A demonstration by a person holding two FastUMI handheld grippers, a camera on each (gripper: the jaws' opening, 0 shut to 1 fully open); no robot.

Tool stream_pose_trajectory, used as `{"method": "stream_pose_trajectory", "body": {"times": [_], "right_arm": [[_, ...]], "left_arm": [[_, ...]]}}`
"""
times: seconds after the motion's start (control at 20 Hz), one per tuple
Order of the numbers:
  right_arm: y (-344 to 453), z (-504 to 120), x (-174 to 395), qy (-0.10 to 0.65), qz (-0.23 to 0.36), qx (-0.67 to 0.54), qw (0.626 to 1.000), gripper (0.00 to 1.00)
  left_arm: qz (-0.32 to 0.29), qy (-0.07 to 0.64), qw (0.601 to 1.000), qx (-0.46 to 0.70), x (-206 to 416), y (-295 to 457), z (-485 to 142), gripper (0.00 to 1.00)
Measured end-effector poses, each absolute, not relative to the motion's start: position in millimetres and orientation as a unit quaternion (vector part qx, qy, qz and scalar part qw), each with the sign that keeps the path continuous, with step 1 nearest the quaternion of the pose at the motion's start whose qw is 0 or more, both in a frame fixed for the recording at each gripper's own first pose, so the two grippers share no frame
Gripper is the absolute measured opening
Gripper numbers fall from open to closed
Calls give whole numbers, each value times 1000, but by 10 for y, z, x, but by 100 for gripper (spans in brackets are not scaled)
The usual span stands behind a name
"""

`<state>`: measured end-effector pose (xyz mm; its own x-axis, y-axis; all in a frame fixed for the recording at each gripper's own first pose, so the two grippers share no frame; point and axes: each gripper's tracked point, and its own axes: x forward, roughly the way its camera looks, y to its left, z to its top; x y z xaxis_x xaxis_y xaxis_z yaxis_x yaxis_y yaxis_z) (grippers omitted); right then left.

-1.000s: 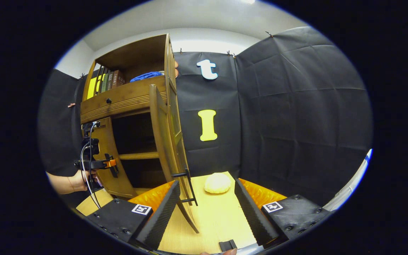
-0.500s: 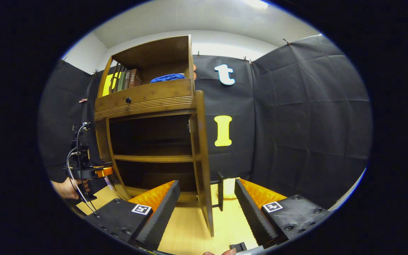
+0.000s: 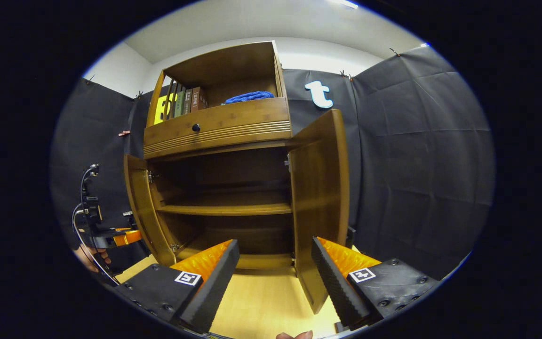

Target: Open the right door of the double-door shoe cabinet with the right hand, and open the left door with the left hand.

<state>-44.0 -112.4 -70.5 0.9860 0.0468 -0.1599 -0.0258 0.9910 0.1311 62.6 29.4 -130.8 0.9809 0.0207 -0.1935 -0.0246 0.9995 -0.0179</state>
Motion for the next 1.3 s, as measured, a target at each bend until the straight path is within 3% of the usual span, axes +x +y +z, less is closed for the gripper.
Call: {"method": "stream_pose_trajectory", "body": {"times": [0.6, 0.7, 1.3], "right_arm": [[-587, -754, -400, 79, 37, 78, 993, 98], [-538, -769, -367, 78, 36, 79, 993, 98], [-397, -779, -323, 78, 29, 93, 992, 100]], "left_arm": [[32, 69, 997, -25, 339, 1133, -1311, 19], [40, 61, 997, -24, 329, 1320, -1255, 12], [9, 49, 998, -36, 189, 1525, -1166, 16]]}}
